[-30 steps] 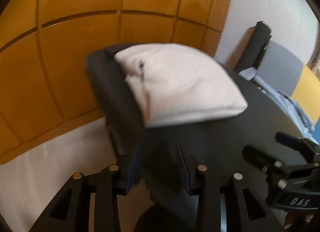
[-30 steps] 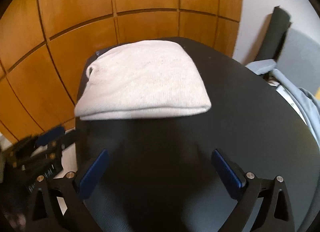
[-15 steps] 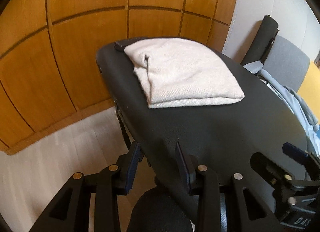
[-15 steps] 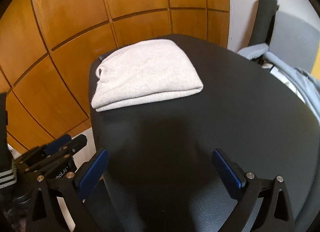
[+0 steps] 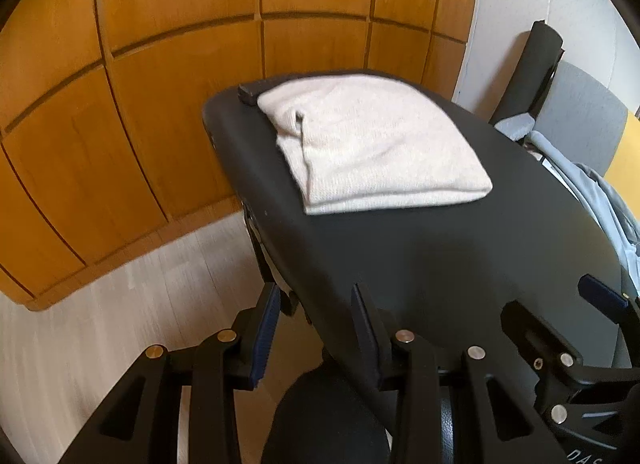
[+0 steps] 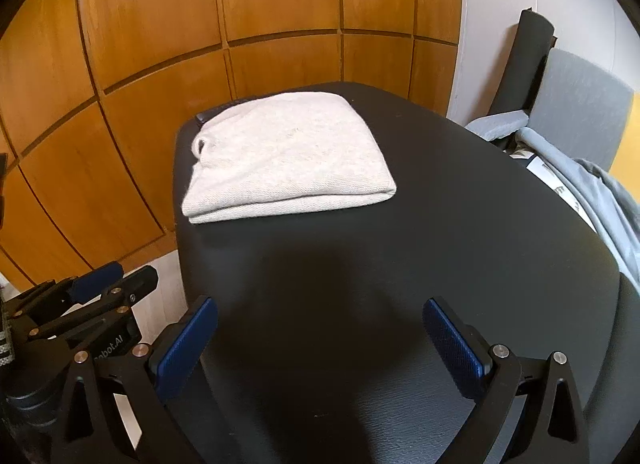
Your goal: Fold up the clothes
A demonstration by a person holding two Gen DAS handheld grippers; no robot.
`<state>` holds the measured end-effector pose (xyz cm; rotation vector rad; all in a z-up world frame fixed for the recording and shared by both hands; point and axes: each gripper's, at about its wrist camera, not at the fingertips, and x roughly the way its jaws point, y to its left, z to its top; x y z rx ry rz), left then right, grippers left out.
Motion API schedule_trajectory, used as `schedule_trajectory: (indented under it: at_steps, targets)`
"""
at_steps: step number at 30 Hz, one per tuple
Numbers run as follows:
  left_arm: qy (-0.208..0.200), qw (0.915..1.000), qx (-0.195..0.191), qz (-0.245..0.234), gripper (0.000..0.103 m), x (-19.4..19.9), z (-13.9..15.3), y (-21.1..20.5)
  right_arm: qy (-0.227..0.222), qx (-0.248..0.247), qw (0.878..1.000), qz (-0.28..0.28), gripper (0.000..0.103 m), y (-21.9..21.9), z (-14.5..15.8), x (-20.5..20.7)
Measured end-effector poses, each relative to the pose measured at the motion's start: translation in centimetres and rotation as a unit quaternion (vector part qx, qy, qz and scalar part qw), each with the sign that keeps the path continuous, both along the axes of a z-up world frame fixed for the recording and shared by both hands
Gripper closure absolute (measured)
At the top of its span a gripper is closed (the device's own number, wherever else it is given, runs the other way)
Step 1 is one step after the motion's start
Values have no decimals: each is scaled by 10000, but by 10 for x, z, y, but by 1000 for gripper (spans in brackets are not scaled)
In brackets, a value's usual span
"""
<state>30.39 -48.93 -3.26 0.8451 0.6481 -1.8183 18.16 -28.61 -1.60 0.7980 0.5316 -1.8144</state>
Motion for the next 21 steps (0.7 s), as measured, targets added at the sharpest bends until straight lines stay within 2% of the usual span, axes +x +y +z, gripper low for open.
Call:
schedule_trajectory:
  at_steps: [3, 8, 12, 15, 21]
  targets:
    - [3, 9999, 136, -55, 62, -2, -6, -1, 91, 19, 9999, -59, 0, -1, -1, -3]
    - [84, 9999, 55, -135, 61, -5, -7, 3, 48, 4, 9999, -144, 0, -3, -3, -10]
    - [224, 9987, -458, 18, 62, -4, 1, 12, 19, -21, 9998, -178, 0, -2, -4, -14]
    - [44, 9963, -856, 37, 62, -7, 7, 19, 15, -23, 9998, -187, 0, -1, -5, -15]
    - [14, 9964, -846, 49, 62, -8, 7, 18, 2, -22, 9998, -191, 0, -1, -6, -16]
